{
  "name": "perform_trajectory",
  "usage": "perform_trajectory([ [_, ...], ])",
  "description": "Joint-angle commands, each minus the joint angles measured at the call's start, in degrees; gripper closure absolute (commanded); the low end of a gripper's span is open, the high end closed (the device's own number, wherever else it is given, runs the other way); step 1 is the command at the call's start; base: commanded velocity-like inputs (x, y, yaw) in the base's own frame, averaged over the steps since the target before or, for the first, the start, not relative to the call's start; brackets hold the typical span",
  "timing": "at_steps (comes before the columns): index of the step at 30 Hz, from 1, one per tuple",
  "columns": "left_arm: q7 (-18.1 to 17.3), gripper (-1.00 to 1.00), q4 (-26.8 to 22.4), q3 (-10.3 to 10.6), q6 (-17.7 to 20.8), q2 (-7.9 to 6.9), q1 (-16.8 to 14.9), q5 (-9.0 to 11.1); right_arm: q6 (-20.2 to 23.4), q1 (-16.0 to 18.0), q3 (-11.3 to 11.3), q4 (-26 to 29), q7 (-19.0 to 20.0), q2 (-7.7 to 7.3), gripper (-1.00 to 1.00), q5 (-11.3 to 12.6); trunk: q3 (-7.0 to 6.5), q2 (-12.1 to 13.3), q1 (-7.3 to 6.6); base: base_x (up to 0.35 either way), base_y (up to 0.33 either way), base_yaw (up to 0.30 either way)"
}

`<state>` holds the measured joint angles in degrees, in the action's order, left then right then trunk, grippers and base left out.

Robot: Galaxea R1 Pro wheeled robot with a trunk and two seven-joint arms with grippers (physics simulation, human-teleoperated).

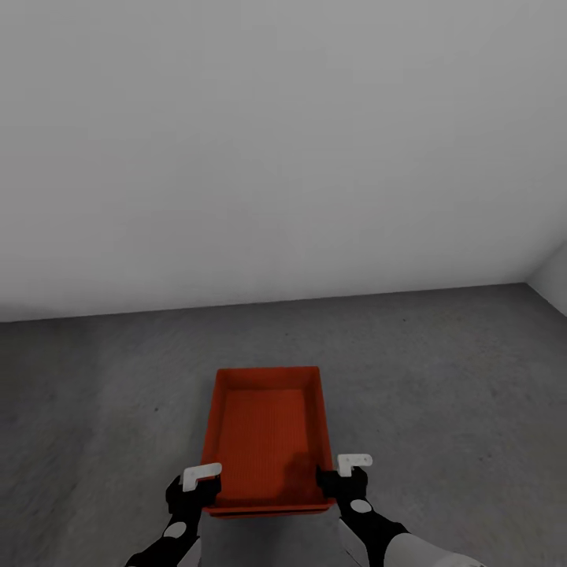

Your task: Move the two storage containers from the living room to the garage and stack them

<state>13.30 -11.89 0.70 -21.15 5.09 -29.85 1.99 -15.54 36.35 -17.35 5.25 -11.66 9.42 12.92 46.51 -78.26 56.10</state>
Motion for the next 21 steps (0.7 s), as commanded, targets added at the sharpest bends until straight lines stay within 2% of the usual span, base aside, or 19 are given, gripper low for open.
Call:
perform_trajectory([
  [1,0.15,-1.0,0.04,0.1,-0.2,0.01,-0.03,0.21,-0.2,0.04,-0.49,-0.06,-0.2,0.0,-1.0,0.52,-0.15,0.4,-0.23,0.0,0.0,0.0],
  [21,0.15,-1.0,0.08,0.09,-0.2,-0.02,-0.03,0.21,-0.2,0.04,-0.49,-0.06,-0.12,-0.02,-1.0,0.52,-3.74,8.42,-4.62,0.0,0.0,0.0],
])
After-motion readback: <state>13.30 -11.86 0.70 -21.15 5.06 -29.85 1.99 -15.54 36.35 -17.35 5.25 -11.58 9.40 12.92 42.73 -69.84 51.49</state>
